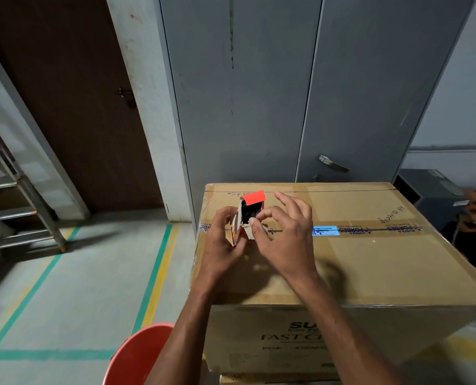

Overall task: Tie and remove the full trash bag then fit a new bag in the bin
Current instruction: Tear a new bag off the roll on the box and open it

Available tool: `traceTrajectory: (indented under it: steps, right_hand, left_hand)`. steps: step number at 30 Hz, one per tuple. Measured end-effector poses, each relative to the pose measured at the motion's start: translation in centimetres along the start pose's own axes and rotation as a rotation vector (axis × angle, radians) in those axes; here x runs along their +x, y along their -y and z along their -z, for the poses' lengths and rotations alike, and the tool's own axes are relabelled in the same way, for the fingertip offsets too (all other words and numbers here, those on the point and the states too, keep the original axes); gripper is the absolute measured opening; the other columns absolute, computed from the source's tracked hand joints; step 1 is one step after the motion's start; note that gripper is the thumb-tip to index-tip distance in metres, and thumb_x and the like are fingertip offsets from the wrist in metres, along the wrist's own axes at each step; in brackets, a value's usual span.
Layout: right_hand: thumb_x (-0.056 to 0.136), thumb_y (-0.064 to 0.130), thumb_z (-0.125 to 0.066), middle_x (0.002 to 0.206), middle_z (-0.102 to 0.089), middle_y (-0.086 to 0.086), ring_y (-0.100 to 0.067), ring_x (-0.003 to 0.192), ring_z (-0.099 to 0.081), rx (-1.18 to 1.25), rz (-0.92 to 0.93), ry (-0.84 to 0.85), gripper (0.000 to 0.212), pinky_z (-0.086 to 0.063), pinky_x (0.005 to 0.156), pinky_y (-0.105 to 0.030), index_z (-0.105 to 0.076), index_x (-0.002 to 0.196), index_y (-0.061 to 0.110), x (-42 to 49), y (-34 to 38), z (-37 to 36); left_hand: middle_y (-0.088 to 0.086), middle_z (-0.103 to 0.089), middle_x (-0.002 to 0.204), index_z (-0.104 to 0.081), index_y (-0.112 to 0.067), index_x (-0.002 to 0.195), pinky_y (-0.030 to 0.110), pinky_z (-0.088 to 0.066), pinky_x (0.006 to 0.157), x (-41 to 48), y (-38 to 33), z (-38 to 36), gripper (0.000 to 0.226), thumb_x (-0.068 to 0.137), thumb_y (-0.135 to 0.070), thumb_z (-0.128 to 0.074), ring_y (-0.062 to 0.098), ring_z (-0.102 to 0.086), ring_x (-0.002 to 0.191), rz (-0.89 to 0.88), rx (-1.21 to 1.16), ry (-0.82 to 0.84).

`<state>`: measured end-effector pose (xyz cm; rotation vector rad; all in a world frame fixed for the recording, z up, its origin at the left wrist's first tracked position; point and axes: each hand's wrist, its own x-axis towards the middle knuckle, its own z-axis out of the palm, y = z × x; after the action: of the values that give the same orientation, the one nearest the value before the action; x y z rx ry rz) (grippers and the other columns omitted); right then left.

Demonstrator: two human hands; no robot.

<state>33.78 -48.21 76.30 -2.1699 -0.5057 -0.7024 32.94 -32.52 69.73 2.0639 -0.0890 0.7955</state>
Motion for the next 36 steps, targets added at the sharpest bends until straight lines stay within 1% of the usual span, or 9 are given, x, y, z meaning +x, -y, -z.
traceTrajectory:
  steps: [3, 7, 11, 13, 18, 23, 29, 32, 36]
  right_hand:
    - [0.084, 0.041, -0.066, 0.154, -0.048, -0.006, -0.025, 0.139, -0.037, -0.099, 0.046, 0.071, 0.031, -0.038, 0.110, -0.047, -0.077, 0.112, 0.032, 0.3, 0.1, 0.1]
    - [0.081, 0.050, -0.059, 0.168, -0.024, -0.010, -0.028, 0.147, -0.024, -0.218, 0.025, 0.190, 0.067, -0.031, 0.112, -0.047, -0.052, 0.146, 0.036, 1.1, 0.3, 0.2]
    - [0.075, 0.055, -0.053, 0.170, -0.013, -0.011, -0.028, 0.150, -0.018, -0.287, 0.026, 0.337, 0.082, -0.033, 0.111, -0.053, -0.034, 0.154, 0.041, 1.5, 0.5, 0.2]
    - [0.073, 0.057, -0.052, 0.170, -0.014, -0.008, -0.026, 0.150, -0.018, -0.283, 0.020, 0.376, 0.083, -0.034, 0.111, -0.053, -0.033, 0.152, 0.043, 1.7, 0.5, 0.4]
    - [0.073, 0.057, -0.054, 0.169, -0.019, -0.005, -0.025, 0.149, -0.023, -0.212, 0.052, 0.377, 0.080, -0.035, 0.113, -0.051, -0.038, 0.149, 0.040, 2.0, 0.7, 0.9]
    - [0.084, 0.046, -0.066, 0.166, -0.030, -0.004, -0.025, 0.146, -0.031, -0.202, 0.046, 0.252, 0.039, -0.038, 0.110, -0.049, -0.063, 0.118, 0.029, 1.8, 0.7, 0.9]
    - [0.087, 0.043, -0.066, 0.168, -0.022, -0.009, -0.028, 0.148, -0.024, -0.330, -0.031, 0.410, 0.031, -0.037, 0.109, -0.048, -0.073, 0.110, 0.024, 2.4, 1.6, 0.5]
    - [0.087, 0.032, -0.066, 0.163, -0.032, -0.011, -0.030, 0.145, -0.027, -0.321, -0.139, 0.475, 0.032, -0.037, 0.108, -0.048, -0.074, 0.115, 0.020, 2.7, 1.9, 0.3]
    - [0.090, 0.021, -0.063, 0.147, -0.051, -0.012, -0.031, 0.142, -0.033, -0.314, -0.198, 0.417, 0.023, -0.041, 0.105, -0.048, -0.078, 0.107, 0.014, 1.9, 1.8, -0.1]
  left_hand:
    - [-0.029, -0.052, 0.120, -0.043, -0.032, 0.130, 0.006, -0.043, 0.094, -0.1, 0.0, 0.2, 0.061, 0.082, -0.010, -0.073, -0.005, -0.055, 0.114, -0.021, 0.012, 0.016]
    - [-0.035, -0.049, 0.125, -0.039, -0.030, 0.134, 0.009, -0.044, 0.093, -0.2, 0.1, 0.6, 0.067, 0.079, -0.013, -0.073, -0.003, -0.057, 0.114, -0.027, -0.011, 0.014]
    - [-0.025, -0.053, 0.134, -0.030, -0.035, 0.151, 0.016, -0.048, 0.098, -0.3, -0.2, 1.3, 0.092, 0.078, -0.011, -0.081, 0.002, -0.057, 0.122, -0.029, 0.005, 0.067]
    - [-0.012, -0.051, 0.145, -0.025, -0.036, 0.157, 0.020, -0.049, 0.101, 0.0, -0.5, 1.7, 0.100, 0.078, -0.013, -0.082, 0.007, -0.056, 0.127, -0.065, 0.038, 0.107]
    - [-0.009, -0.047, 0.149, -0.028, -0.036, 0.156, 0.035, -0.054, 0.102, 0.7, -1.6, 2.6, 0.098, 0.077, -0.011, -0.080, 0.008, -0.052, 0.127, -0.084, 0.093, 0.154]
    - [-0.009, -0.049, 0.146, -0.035, -0.033, 0.151, 0.041, -0.053, 0.101, 0.8, -2.0, 2.7, 0.093, 0.074, -0.007, -0.079, 0.012, -0.053, 0.126, -0.075, 0.103, 0.165]
    - [-0.008, -0.051, 0.141, -0.034, -0.037, 0.148, 0.044, -0.054, 0.096, 0.5, -2.3, 2.5, 0.091, 0.073, -0.011, -0.078, 0.017, -0.055, 0.123, -0.125, 0.121, 0.179]
    - [-0.009, -0.050, 0.139, -0.033, -0.040, 0.147, 0.039, -0.055, 0.089, 0.1, -2.4, 2.3, 0.094, 0.072, -0.009, -0.080, 0.016, -0.055, 0.117, -0.152, 0.141, 0.206]
    - [-0.007, -0.051, 0.135, -0.036, -0.036, 0.147, 0.036, -0.052, 0.077, -0.4, -2.6, 1.6, 0.097, 0.067, -0.004, -0.079, 0.015, -0.054, 0.103, -0.184, 0.204, 0.229]
